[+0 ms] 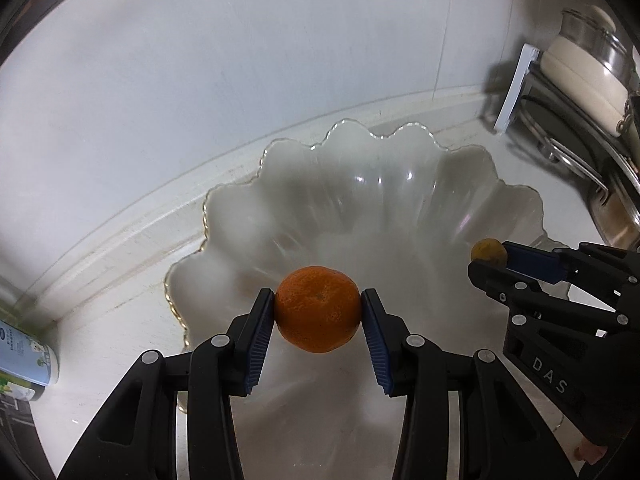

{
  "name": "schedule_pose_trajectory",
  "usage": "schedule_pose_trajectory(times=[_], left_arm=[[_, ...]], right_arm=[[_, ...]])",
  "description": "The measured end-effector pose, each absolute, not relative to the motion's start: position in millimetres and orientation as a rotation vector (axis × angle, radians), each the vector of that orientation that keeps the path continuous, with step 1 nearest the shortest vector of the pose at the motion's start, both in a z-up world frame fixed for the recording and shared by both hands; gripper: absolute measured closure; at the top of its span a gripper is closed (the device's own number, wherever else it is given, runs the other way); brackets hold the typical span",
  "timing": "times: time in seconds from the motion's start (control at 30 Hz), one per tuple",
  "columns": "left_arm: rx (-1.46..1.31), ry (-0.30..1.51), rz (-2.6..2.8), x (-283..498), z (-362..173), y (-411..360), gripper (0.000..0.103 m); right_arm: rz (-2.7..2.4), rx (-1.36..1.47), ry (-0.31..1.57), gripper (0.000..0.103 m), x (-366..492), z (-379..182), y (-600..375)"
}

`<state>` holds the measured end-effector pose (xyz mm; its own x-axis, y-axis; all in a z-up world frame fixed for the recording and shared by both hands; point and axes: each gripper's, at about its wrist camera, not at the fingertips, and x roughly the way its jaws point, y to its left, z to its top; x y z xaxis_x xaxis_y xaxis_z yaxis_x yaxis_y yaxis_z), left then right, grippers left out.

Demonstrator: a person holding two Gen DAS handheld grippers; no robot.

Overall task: Organize fruits
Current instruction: 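Open the left gripper over the bowl while the right gripper releases the yellow fruit, then move both tools back from the bowl toward the remaining fruits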

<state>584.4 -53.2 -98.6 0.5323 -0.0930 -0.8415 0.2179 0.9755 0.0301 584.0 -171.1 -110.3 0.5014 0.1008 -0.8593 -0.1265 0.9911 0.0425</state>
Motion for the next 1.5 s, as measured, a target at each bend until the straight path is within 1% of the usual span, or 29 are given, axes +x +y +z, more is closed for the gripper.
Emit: schedule_pose_trajectory(times=[0.17,0.2,0.23,0.27,0.3,0.53,0.7,0.8,0.87,0.97,1.07,1.13,1.5], left_arm=[[0.133,1.019,-0.181,589.4,-105.6,-53.4,0.058],[0.131,1.028,-0.183,590.2,-107.1,-53.5,0.057],[0.126,1.033,-0.186,590.0,-106.4,-53.3,0.052],[0.121,1.032,-0.186,589.8,-105.8,-52.8,0.047],[0.119,1.02,-0.173,587.7,-103.5,-51.4,0.042],[0.117,0.929,-0.147,569.5,-73.6,-39.8,0.042],[0.114,0.858,-0.129,548.5,-47.7,-33.5,0.041],[0.117,0.816,-0.129,532.9,-33.5,-29.6,0.037],[0.122,0.786,-0.128,521.5,-24.9,-28.9,0.037],[0.127,0.747,-0.128,505.6,-12.9,-26.9,0.031],[0.127,0.703,-0.13,487.5,0.0,-22.8,0.029],[0.128,0.678,-0.132,477.5,5.9,-21.5,0.024],[0.153,0.56,-0.134,412.7,32.8,-11.3,0.02]], right_arm=[[0.149,-0.01,1.055,0.074,584.6,-114.5,-172.7],[0.151,-0.009,1.054,0.071,585.2,-114.7,-172.7],[0.151,-0.008,1.051,0.068,584.6,-113.9,-172.9],[0.149,-0.007,1.048,0.062,584.0,-113.1,-173.3],[0.143,-0.004,1.043,0.06,582.6,-111.4,-174.0],[0.11,0.013,0.98,0.06,564.8,-93.8,-181.7],[0.084,0.015,0.913,0.06,542.0,-69.9,-183.3],[0.086,0.022,0.873,0.06,528.8,-55.3,-183.9],[0.081,0.018,0.841,0.06,518.2,-45.5,-182.3],[0.075,0.019,0.8,0.06,500.8,-30.9,-182.6],[0.073,0.028,0.762,0.06,480.9,-17.3,-183.5],[0.071,0.029,0.74,0.06,469.8,-11.4,-183.0],[0.036,0.032,0.665,0.06,410.0,5.0,-181.5]])
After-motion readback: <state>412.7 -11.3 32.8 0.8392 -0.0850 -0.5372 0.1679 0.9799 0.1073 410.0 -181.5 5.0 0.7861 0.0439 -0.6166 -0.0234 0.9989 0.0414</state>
